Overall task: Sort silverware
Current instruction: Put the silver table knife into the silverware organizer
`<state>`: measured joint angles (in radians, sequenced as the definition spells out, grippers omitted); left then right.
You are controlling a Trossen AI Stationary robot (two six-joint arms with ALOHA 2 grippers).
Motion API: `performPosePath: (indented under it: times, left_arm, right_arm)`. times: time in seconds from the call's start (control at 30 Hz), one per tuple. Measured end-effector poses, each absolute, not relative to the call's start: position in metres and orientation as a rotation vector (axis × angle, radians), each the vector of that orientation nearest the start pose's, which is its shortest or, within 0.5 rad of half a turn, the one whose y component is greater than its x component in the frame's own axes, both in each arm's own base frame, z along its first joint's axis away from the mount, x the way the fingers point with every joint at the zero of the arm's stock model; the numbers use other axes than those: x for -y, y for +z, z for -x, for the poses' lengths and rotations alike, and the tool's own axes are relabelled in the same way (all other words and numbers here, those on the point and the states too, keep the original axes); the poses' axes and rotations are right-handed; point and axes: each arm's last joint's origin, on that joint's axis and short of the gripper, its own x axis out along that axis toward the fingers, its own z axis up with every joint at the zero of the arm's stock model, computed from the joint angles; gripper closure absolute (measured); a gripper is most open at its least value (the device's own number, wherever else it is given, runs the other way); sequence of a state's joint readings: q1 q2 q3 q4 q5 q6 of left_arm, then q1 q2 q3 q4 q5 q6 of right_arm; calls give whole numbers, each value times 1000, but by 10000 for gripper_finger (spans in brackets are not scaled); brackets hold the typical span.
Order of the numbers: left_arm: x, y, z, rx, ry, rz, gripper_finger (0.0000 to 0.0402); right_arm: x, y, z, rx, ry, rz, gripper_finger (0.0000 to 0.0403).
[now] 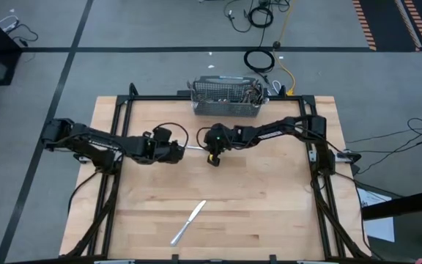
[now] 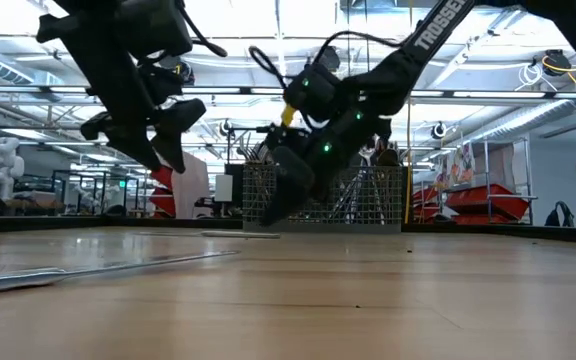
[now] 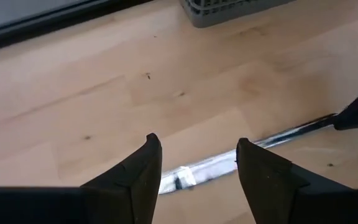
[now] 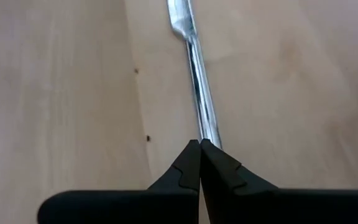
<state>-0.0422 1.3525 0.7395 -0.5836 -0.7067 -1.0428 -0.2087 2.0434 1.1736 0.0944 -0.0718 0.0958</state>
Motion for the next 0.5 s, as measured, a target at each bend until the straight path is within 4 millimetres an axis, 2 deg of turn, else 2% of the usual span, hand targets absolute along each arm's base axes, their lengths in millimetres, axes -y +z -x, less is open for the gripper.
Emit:
performPosePath:
  times: [0.3, 0.5]
  left_arm:
    - [-29, 183, -232, -761, 1050, 372, 194]
    - [-44, 174, -234, -754, 946, 382, 194]
  right_arm:
    - [83, 111, -403, -800, -172, -246, 403]
    - [84, 107, -398, -870, -181, -265, 403]
